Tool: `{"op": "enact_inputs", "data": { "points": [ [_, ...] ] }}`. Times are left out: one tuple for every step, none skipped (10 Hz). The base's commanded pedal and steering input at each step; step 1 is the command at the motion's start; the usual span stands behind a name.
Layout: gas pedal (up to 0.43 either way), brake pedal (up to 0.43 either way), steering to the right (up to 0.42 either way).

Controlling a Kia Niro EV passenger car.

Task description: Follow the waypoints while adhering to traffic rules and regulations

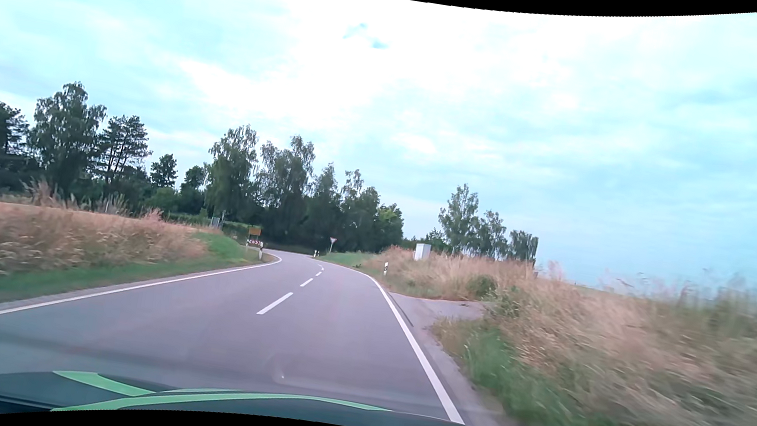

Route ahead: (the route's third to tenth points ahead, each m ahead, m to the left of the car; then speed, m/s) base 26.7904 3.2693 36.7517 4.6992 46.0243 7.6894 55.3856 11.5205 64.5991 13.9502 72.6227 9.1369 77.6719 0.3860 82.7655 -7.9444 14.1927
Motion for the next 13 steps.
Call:
{"op": "enact_inputs", "data": {
  "points": [
    [0.0, 0.128, -0.017],
    [0.0, 0.14, -0.017],
    [0.0, 0.159, -0.016],
    [0.0, 0.171, -0.016],
    [0.0, 0.177, -0.016],
    [0.0, 0.183, -0.016],
    [0.0, 0.189, -0.016],
    [0.0, 0.189, -0.017],
    [0.0, 0.189, -0.017],
    [0.0, 0.189, -0.018],
    [0.0, 0.195, -0.019],
    [0.0, 0.195, -0.021],
    [0.0, 0.189, -0.023]
  ]
}}
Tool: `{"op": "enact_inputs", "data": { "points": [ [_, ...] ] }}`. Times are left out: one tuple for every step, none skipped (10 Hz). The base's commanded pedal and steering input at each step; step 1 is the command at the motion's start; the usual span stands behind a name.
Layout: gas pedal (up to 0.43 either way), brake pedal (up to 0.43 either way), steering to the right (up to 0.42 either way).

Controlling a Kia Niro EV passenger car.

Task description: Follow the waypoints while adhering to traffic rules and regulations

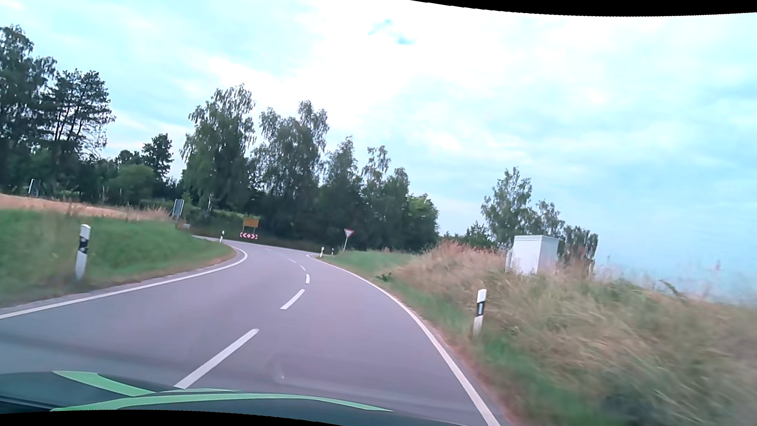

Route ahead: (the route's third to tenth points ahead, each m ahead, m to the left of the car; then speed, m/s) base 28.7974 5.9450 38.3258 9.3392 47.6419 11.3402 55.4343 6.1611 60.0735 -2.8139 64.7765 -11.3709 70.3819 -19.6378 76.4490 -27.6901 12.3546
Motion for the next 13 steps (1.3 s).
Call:
{"op": "enact_inputs", "data": {
  "points": [
    [0.0, 0.195, -0.025],
    [0.0, 0.195, -0.027],
    [0.0, 0.195, -0.03],
    [0.0, 0.195, -0.033],
    [0.0, 0.195, -0.037],
    [0.0, 0.201, -0.04],
    [0.0, 0.201, -0.042],
    [0.0, 0.201, -0.045],
    [0.0, 0.201, -0.047],
    [0.0, 0.195, -0.049],
    [0.0, 0.201, -0.05],
    [0.0, 0.201, -0.051],
    [0.0, 0.201, -0.053]
  ]
}}
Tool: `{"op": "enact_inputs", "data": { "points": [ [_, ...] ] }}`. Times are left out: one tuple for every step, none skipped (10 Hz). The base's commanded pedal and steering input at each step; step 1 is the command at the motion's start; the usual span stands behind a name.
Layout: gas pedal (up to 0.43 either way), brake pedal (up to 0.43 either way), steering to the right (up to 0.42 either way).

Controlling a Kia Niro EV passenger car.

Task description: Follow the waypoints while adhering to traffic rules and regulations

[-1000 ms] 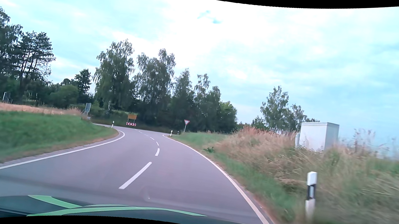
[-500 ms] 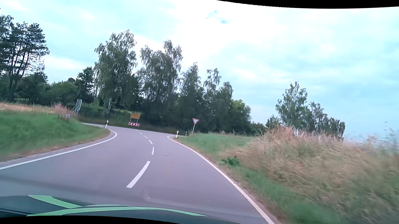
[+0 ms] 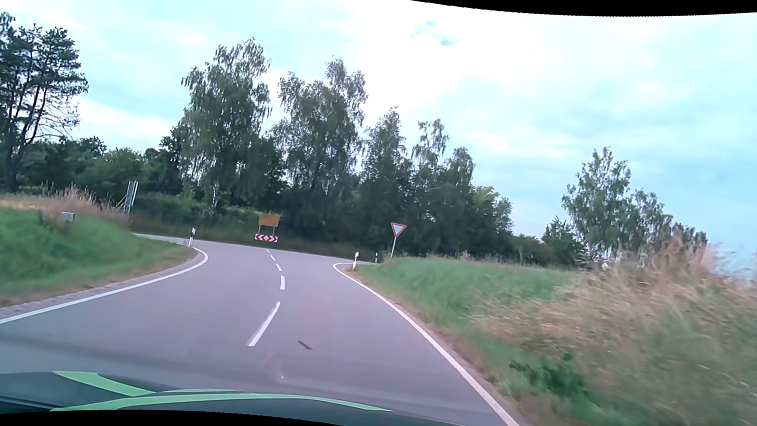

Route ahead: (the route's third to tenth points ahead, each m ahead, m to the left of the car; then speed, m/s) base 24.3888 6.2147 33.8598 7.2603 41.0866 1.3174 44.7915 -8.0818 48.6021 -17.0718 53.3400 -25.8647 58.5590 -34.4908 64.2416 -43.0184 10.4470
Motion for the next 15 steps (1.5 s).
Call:
{"op": "enact_inputs", "data": {
  "points": [
    [0.0, 0.195, -0.055],
    [0.0, 0.201, -0.056],
    [0.0, 0.201, -0.057],
    [0.0, 0.207, -0.059],
    [0.0, 0.213, -0.059],
    [0.0, 0.213, -0.059],
    [0.0, 0.22, -0.059],
    [0.0, 0.22, -0.059],
    [0.0, 0.22, -0.059],
    [0.0, 0.22, -0.058],
    [0.0, 0.226, -0.056],
    [0.0, 0.226, -0.053],
    [0.0, 0.226, -0.048],
    [0.0, 0.232, -0.042],
    [0.0, 0.232, -0.037]
  ]
}}
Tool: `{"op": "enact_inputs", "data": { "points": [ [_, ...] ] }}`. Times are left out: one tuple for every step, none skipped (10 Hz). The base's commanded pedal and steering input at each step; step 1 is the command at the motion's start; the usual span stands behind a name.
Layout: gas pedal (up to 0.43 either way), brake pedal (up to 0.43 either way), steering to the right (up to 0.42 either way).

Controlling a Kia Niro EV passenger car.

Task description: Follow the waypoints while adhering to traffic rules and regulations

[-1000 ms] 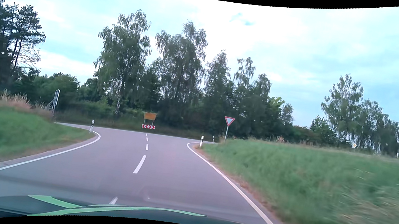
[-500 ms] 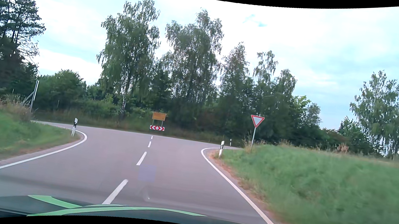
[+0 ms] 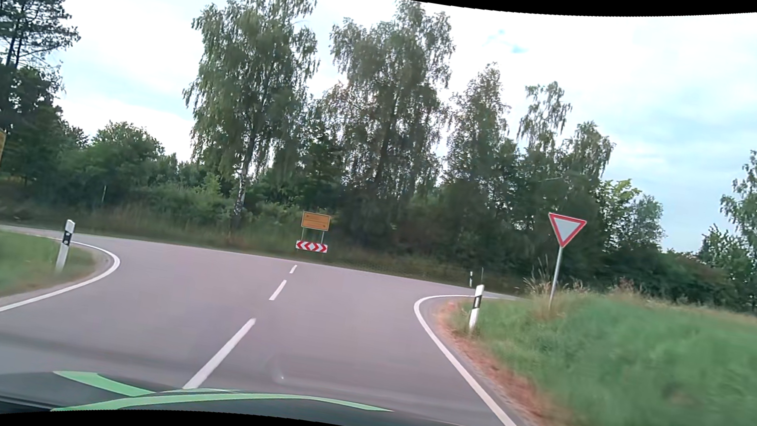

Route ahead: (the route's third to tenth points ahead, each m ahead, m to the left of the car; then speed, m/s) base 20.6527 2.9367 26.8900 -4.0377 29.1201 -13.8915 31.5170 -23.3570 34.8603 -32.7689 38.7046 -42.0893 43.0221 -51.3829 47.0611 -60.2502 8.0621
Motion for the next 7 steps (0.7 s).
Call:
{"op": "enact_inputs", "data": {
  "points": [
    [0.0, 0.232, -0.031],
    [0.0, 0.232, -0.02],
    [0.0, 0.232, -0.012],
    [0.0, 0.232, -0.004],
    [0.0, 0.232, 0.004],
    [0.0, 0.232, 0.01],
    [0.0, 0.226, 0.012]
  ]
}}
